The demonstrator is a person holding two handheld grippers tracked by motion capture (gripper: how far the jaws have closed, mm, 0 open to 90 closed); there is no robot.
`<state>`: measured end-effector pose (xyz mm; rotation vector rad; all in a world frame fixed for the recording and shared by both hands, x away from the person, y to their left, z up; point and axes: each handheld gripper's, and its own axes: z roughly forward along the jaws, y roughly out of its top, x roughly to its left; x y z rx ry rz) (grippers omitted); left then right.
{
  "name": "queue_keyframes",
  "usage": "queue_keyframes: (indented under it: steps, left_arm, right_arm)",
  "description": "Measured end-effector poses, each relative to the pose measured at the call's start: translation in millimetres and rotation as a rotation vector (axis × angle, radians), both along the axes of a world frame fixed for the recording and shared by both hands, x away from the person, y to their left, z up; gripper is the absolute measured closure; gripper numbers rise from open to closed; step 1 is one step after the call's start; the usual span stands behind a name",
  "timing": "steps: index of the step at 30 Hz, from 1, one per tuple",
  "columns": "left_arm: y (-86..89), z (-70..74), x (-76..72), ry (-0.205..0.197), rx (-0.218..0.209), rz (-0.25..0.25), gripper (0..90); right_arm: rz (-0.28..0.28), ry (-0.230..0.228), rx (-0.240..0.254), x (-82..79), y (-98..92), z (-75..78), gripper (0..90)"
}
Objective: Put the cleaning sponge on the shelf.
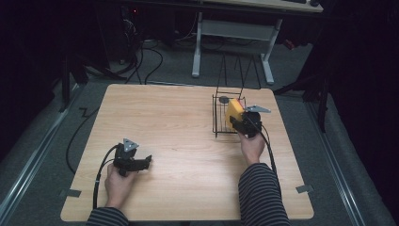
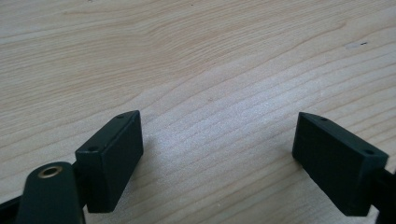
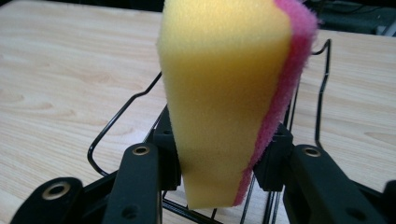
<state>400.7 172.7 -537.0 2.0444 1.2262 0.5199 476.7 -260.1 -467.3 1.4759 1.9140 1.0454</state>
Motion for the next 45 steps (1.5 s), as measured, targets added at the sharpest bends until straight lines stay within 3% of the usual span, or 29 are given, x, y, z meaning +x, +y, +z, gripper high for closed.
queue_keyframes:
  steps: [4, 19, 32, 37, 45]
  left_arm:
    - [0.0, 0.0, 0.0, 0.000, 0.000, 0.000, 16.8]
    - [0.0, 0.0, 0.0, 0.000, 0.000, 0.000, 16.8]
    - [0.0, 0.0, 0.0, 0.000, 0.000, 0.000, 16.8]
    - [0.0, 0.0, 0.0, 0.000, 0.000, 0.000, 16.8]
    - [0.0, 0.0, 0.0, 0.000, 0.000, 0.000, 16.8]
  right_arm:
    - [0.009, -0.012, -0.008, 3.5, 5.4, 2.0, 60.6]
    - [-0.002, 0.056, -0.028, 15.0, 5.7, -5.4, 59.7]
    - [0.001, 0.061, -0.027, 15.8, 6.0, -5.5, 58.7]
    - [-0.006, 0.072, -0.016, 16.0, 5.2, -6.0, 54.7]
    - [-0.026, 0.082, -0.030, 15.6, 3.2, -6.2, 40.7]
